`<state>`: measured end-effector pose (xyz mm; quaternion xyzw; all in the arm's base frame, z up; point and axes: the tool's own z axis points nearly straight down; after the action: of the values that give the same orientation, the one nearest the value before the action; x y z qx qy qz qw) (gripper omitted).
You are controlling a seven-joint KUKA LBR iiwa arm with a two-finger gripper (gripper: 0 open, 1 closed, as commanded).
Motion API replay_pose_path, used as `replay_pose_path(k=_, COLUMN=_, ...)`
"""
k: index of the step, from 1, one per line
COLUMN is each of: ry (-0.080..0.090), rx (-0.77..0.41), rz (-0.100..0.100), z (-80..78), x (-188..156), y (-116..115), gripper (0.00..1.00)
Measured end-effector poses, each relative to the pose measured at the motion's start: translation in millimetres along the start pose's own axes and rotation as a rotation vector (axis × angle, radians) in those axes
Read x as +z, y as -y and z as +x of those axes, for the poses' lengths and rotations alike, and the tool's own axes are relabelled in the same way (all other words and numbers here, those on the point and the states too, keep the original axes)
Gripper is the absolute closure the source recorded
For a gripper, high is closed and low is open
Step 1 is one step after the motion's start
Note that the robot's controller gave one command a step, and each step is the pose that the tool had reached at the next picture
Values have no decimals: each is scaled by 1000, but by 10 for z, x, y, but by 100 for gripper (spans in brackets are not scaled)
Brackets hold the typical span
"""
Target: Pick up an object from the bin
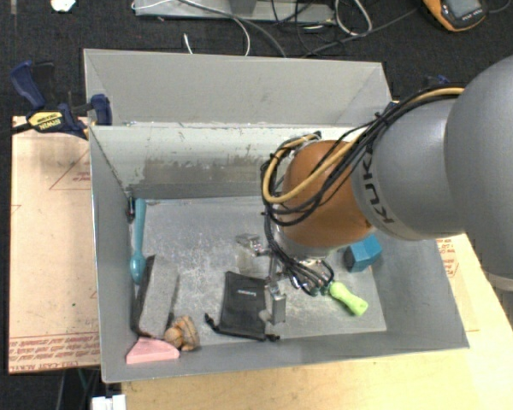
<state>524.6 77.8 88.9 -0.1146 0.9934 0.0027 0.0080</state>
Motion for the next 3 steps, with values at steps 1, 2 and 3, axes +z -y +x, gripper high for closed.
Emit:
replay_pose_path(k=1, ry=3, rx=-17, rz=-1, z=89, x=142, y=81, gripper=0)
replay_pose_path(k=2, ry=3, rx=148, rz=-2, z=257, x=178, y=43, gripper=100)
replay_pose_path(k=3, ry=3, rx=148, rz=-2, z=257, x=178, y=43, gripper=100)
